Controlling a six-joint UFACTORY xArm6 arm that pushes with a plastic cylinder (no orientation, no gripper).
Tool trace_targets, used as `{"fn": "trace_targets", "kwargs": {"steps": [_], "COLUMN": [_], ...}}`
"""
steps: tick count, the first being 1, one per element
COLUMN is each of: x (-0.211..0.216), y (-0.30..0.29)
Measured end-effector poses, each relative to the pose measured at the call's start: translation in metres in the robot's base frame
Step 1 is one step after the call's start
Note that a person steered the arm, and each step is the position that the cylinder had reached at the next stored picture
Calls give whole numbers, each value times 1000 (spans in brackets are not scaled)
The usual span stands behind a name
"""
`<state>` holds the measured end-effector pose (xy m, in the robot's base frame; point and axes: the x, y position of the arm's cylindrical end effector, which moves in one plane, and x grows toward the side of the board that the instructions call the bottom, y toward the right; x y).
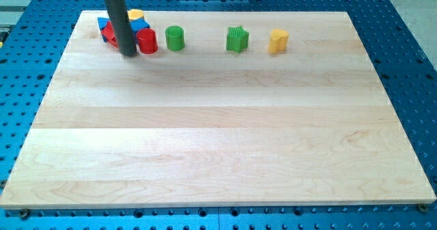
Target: Push the red circle into the red star
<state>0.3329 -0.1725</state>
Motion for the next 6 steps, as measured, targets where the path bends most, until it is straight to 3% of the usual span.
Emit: {"fn": "trace_targets", "kwargs": {"steps": [1, 2, 3, 4, 5, 6], "x": [11, -15, -29, 9, 32, -3], "y": [51, 75, 38, 7, 77, 141]}}
